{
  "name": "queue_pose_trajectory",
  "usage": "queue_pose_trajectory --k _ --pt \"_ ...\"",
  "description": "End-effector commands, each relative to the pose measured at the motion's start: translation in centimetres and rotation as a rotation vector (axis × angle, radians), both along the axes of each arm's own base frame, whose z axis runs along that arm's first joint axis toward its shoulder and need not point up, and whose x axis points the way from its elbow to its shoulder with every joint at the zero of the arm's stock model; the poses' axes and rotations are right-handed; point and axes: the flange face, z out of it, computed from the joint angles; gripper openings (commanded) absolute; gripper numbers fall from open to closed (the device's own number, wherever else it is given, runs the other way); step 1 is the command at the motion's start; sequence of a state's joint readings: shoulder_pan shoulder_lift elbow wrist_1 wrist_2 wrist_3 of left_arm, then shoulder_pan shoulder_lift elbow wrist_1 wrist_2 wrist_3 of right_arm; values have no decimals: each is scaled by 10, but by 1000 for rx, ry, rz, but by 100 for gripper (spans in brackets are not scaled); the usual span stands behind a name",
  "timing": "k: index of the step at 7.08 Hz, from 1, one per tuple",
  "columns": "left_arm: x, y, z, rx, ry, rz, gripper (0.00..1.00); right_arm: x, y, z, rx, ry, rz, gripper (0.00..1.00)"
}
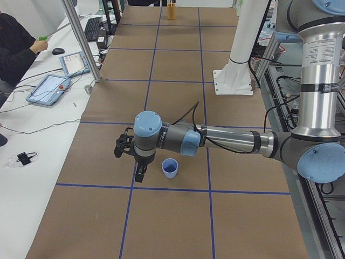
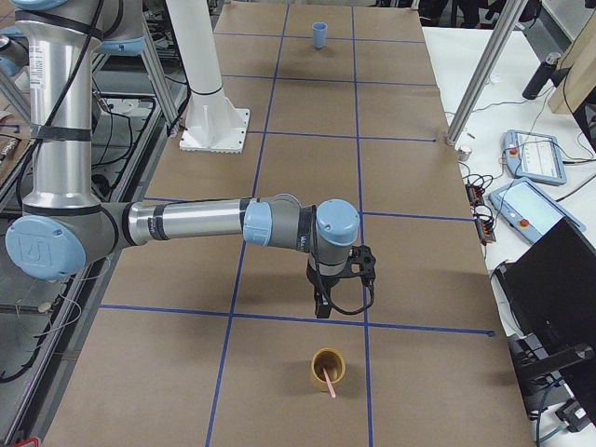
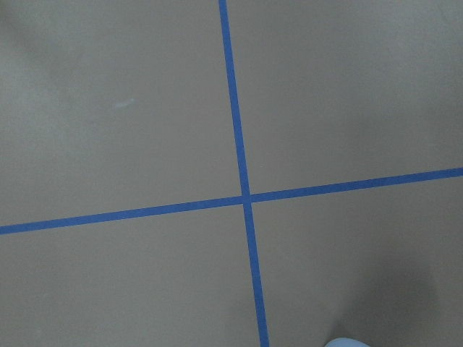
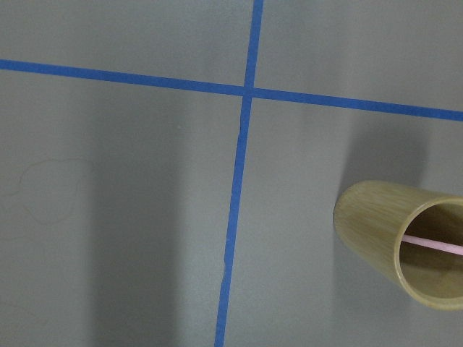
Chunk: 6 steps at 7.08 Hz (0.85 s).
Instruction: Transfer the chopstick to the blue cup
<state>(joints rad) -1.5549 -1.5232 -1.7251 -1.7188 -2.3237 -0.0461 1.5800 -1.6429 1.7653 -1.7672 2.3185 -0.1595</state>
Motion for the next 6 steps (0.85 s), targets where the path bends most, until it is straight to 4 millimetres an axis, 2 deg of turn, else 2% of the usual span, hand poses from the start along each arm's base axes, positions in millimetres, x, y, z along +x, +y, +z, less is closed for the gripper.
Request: queue_pose_trajectory --k 1,2,3,4,5,6 --pt "23 0 -9 18 2 47 98 0 -1 -2 5 -1 0 100" --pt "30 4 0 -25 22 54 98 0 -1 -3 6 -1 0 100" --pt "33 25 18 -76 51 35 98 0 -1 -3 6 -1 0 100" --pt "32 54 43 -105 55 38 98 0 0 -4 7 -1 1 100" --pt "31 71 54 -92 63 16 98 0 0 -2 3 -1 0 100" --pt "44 71 51 -108 79 -5 98 0 0 -4 5 -1 1 100"
